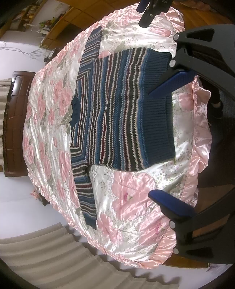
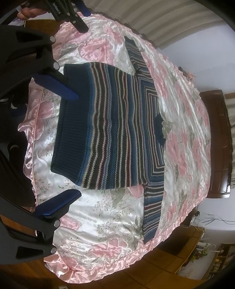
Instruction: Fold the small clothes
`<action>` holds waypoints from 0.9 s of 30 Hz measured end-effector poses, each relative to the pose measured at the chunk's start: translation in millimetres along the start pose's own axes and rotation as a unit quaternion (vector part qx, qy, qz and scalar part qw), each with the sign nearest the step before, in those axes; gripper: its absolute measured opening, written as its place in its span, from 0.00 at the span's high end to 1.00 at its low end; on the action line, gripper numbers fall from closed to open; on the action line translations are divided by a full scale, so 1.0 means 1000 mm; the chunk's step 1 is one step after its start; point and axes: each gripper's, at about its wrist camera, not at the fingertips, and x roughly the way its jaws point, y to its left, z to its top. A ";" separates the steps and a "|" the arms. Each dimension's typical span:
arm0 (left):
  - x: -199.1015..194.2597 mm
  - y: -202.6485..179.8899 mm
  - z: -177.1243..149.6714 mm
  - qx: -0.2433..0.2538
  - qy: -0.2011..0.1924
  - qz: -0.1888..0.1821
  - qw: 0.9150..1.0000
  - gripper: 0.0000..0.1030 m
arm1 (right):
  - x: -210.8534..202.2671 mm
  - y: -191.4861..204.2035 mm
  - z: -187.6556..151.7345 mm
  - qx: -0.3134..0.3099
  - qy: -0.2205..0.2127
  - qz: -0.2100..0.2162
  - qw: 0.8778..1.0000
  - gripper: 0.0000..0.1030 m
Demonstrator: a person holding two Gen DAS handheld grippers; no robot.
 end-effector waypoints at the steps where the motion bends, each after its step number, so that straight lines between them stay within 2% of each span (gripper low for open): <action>1: 0.000 0.000 0.000 0.000 0.000 0.000 1.000 0.03 | 0.000 0.000 0.000 0.000 0.000 0.000 1.000 0.04; 27: -0.001 0.001 0.001 0.000 -0.001 -0.001 1.000 0.03 | -0.003 0.006 0.001 -0.005 -0.004 0.001 1.000 0.04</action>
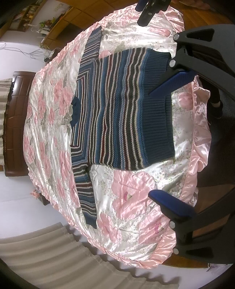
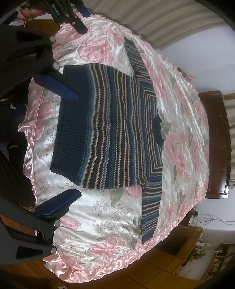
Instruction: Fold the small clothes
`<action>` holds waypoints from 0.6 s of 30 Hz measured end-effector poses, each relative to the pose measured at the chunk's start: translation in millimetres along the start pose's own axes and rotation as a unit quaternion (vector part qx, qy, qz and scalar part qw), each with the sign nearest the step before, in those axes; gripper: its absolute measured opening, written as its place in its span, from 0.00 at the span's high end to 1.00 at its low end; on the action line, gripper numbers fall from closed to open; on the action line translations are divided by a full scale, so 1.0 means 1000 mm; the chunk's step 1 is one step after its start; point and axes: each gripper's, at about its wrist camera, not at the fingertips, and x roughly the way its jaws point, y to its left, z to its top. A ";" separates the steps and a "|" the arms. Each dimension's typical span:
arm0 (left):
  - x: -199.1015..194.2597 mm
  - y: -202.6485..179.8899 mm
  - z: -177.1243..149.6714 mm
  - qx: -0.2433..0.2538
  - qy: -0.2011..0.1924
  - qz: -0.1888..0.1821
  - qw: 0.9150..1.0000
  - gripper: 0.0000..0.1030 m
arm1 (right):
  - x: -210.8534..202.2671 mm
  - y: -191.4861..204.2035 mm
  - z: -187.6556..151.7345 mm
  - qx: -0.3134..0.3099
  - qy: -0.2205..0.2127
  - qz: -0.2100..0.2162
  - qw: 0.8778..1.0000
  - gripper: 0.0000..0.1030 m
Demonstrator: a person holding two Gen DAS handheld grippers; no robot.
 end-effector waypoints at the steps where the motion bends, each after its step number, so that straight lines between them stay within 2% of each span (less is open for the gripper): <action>1: 0.000 0.000 0.000 0.000 0.000 0.000 1.000 0.03 | 0.000 0.000 0.000 0.000 0.000 0.000 1.000 0.04; 8: 0.000 0.000 0.000 0.000 0.001 0.000 1.000 0.03 | -0.001 0.000 0.000 0.003 -0.001 -0.005 1.000 0.04; 13: 0.004 0.004 0.002 -0.013 0.015 -0.010 1.000 0.03 | -0.005 -0.003 0.007 0.002 -0.008 -0.010 1.000 0.04; 18: 0.021 0.003 0.012 -0.017 0.024 -0.002 1.000 0.03 | -0.001 -0.031 0.023 0.010 -0.028 0.003 1.000 0.03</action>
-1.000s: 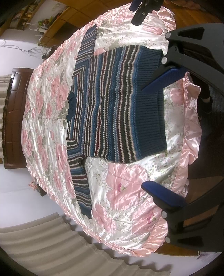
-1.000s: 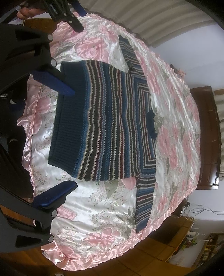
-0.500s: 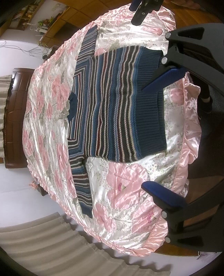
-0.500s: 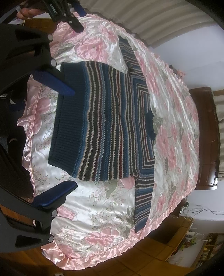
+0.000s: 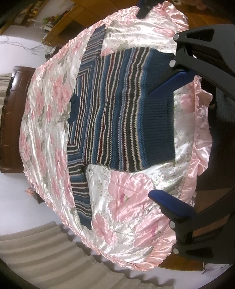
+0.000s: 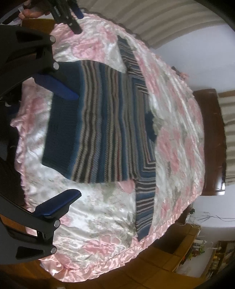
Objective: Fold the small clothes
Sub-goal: 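Grasp the dark blue sleeve cuff with the right tool and lift it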
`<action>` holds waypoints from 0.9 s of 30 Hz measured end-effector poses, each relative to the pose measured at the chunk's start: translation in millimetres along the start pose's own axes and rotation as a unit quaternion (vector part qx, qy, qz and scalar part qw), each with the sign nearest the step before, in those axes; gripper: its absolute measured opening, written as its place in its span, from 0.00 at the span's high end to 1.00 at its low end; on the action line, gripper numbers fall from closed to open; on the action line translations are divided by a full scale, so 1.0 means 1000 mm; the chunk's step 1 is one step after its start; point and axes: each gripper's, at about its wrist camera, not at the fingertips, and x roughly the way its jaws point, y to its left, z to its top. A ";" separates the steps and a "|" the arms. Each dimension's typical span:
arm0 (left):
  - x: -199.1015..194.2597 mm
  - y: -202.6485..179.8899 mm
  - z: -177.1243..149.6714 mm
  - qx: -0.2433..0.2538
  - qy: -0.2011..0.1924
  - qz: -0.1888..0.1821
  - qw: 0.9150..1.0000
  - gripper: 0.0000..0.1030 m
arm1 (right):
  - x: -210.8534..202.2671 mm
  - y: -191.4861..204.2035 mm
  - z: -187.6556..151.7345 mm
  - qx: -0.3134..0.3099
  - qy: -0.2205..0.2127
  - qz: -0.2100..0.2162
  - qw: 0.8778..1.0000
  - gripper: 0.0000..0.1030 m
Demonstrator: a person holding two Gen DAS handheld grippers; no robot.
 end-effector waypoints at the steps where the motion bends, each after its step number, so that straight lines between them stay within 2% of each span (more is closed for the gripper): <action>1: 0.007 -0.005 0.005 0.006 0.003 0.001 1.000 0.03 | 0.005 -0.013 0.006 0.004 -0.002 0.003 1.000 0.03; 5: 0.035 -0.040 0.039 0.023 -0.003 0.013 1.000 0.03 | 0.031 -0.068 0.039 0.021 -0.006 -0.009 1.000 0.03; 9: 0.070 -0.086 0.082 0.021 -0.005 -0.005 1.000 0.03 | 0.068 -0.135 0.079 0.051 0.020 -0.004 0.998 0.03; 14: 0.133 -0.179 0.148 0.038 -0.012 -0.036 0.999 0.03 | 0.129 -0.222 0.131 0.061 0.052 -0.062 0.995 0.03; 18: 0.186 -0.257 0.192 0.043 0.003 -0.067 0.997 0.03 | 0.192 -0.313 0.168 0.117 0.092 -0.067 0.987 0.03; 22: 0.222 -0.311 0.216 0.044 -0.003 -0.074 0.996 0.03 | 0.248 -0.406 0.194 0.173 0.118 -0.097 0.973 0.03; 24: 0.239 -0.331 0.222 0.048 -0.002 -0.073 0.996 0.03 | 0.271 -0.447 0.202 0.196 0.126 -0.096 0.968 0.03; 26: 0.259 -0.348 0.229 0.050 0.000 -0.070 0.996 0.03 | 0.289 -0.470 0.205 0.203 0.138 -0.085 0.966 0.03; 27: 0.270 -0.355 0.232 0.046 0.003 -0.068 0.997 0.03 | 0.301 -0.481 0.207 0.200 0.146 -0.097 0.964 0.03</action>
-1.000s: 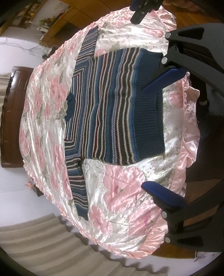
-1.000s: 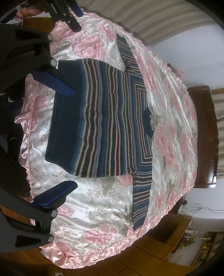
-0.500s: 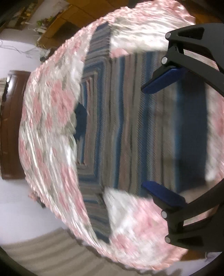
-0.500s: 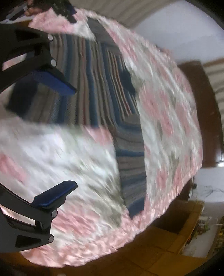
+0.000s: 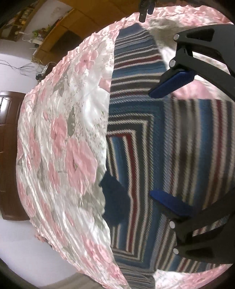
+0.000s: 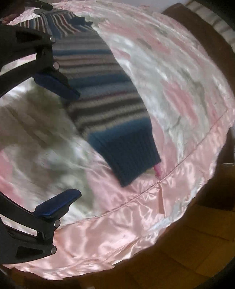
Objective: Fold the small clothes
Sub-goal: 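Grasp the dark blue sleeve cuff with the right tool and lift it, then fold the held sleeve across the sweater body with the right tool, release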
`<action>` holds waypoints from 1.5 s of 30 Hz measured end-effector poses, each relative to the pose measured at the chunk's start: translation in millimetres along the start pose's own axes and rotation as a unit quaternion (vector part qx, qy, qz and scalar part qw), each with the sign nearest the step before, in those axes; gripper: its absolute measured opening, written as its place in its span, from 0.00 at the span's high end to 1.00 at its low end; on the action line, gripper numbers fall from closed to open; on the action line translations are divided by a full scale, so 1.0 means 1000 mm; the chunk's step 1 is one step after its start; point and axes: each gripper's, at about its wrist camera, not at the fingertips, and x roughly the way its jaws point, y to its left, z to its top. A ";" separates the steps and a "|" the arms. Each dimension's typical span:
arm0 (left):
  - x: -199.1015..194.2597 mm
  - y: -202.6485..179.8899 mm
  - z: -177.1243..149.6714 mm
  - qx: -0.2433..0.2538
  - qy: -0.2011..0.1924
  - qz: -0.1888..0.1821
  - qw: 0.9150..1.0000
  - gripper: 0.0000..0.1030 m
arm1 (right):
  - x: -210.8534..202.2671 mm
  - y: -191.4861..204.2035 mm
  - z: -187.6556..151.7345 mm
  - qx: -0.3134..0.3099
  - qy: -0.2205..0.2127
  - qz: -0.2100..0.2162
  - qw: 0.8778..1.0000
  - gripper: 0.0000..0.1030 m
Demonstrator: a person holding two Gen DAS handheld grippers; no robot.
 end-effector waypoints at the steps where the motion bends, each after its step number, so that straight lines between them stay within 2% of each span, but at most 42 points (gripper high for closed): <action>1: 0.006 -0.002 0.002 -0.003 0.002 0.002 1.000 0.03 | 0.009 -0.003 0.007 -0.002 0.001 -0.010 1.000 0.03; 2: 0.017 -0.005 0.004 -0.007 0.007 0.005 1.000 0.03 | 0.015 -0.005 0.010 -0.003 0.003 -0.017 1.000 0.04; 8: 0.054 -0.011 0.010 -0.016 0.025 0.016 0.999 0.03 | 0.058 -0.014 0.033 0.012 0.025 0.009 1.000 0.04; 11: 0.066 -0.014 0.014 -0.012 0.025 0.024 0.999 0.03 | 0.067 -0.011 0.039 0.010 0.017 0.010 1.000 0.04; 13: 0.072 -0.013 0.016 -0.010 0.028 0.028 0.999 0.03 | 0.066 -0.011 0.041 0.016 0.006 0.011 1.000 0.13; 16: 0.075 -0.004 0.019 -0.013 0.027 0.033 0.999 0.03 | 0.059 -0.014 0.043 0.033 -0.025 0.012 0.999 0.42; 17: 0.075 0.000 0.020 -0.014 0.028 0.036 0.999 0.03 | 0.057 -0.015 0.043 0.036 -0.032 0.020 0.999 0.62; 18: 0.075 0.006 0.021 -0.016 0.028 0.040 0.999 0.03 | 0.052 -0.014 0.043 0.039 -0.039 0.033 0.998 0.74; 20: 0.075 0.017 0.024 -0.020 0.028 0.048 0.998 0.03 | 0.045 -0.008 0.042 0.033 -0.052 0.040 0.997 0.84; 24: 0.069 0.045 0.029 -0.021 0.025 0.064 0.997 0.03 | 0.011 0.025 0.035 -0.015 -0.106 0.028 0.994 0.86; 29: 0.057 0.088 0.033 -0.033 0.024 0.076 0.996 0.03 | -0.024 0.091 0.016 -0.091 -0.125 0.036 0.987 0.86; 31: 0.053 0.104 0.032 -0.042 0.029 0.076 0.996 0.03 | -0.029 0.128 0.005 -0.125 -0.122 0.038 0.984 0.86; 35: 0.045 0.129 0.029 -0.050 0.030 0.079 0.995 0.03 | -0.030 0.199 -0.022 -0.170 -0.107 0.073 0.977 0.86; 41: 0.037 0.160 0.025 -0.060 0.031 0.076 0.995 0.03 | -0.013 0.297 -0.064 -0.229 -0.072 0.137 0.961 0.87; 45: 0.035 0.174 0.021 -0.064 0.032 0.078 0.994 0.03 | 0.010 0.351 -0.094 -0.262 -0.041 0.155 0.952 0.86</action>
